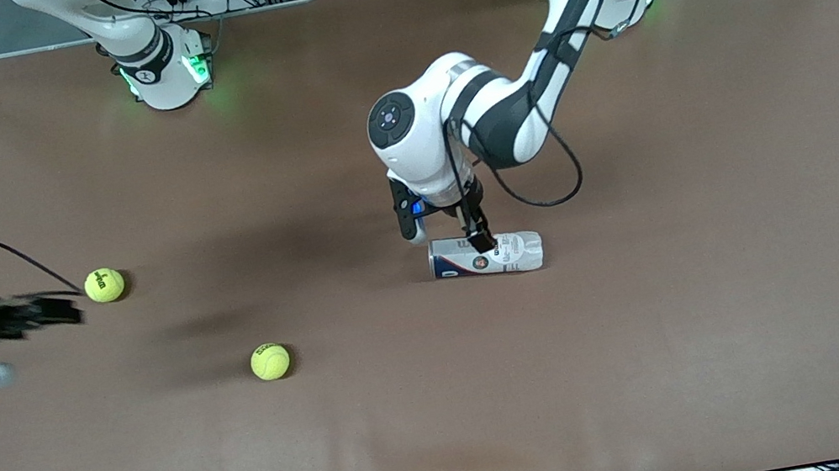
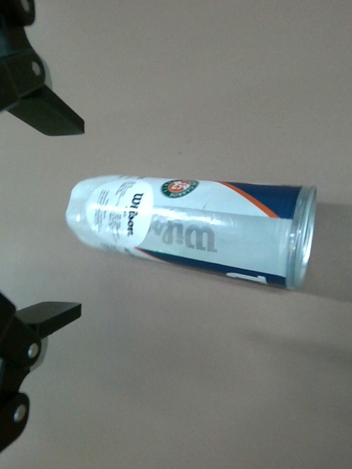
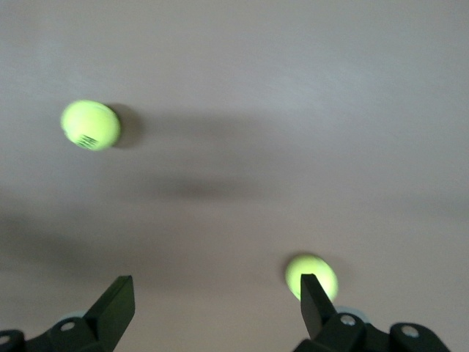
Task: Insert tennis ball vertically with right arm
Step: 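Grasp the tube with the left gripper while the right gripper reaches a ball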
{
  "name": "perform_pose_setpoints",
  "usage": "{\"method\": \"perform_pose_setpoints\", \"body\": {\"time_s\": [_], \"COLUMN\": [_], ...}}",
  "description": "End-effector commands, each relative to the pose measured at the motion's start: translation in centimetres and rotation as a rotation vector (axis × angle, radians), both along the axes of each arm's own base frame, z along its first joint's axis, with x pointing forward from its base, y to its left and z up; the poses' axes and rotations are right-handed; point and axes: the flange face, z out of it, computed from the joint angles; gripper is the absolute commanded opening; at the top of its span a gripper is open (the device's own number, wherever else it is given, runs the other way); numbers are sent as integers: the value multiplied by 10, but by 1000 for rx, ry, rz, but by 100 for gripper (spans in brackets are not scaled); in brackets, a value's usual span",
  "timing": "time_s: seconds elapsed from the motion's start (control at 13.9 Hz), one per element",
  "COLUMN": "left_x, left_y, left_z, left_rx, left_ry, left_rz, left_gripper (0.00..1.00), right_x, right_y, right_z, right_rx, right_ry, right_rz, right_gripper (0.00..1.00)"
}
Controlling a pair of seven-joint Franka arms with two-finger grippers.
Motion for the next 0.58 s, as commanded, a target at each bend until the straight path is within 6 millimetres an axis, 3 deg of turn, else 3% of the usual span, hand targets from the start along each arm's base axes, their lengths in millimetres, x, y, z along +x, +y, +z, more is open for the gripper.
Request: {"method": "perform_pose_setpoints", "body": {"time_s": [0.0,0.22,0.5], "left_x": [0,3,8], "left_y": [-12,-8,-5], "left_z": [-17,-38,-63], "left_rx": [66,84,90], "left_ry": [-19,-5,-3], "left_rz": [-130,-129,-150], "left_gripper": [100,100,100], "right_x": [12,30,41], "right_y": [49,70,126], "right_z": [-15,-73,-119], "right_rx": [16,15,12], "right_ry": [1,-20,-91], "right_rz": [-30,-6,51], "right_gripper": [100,100,100]}}
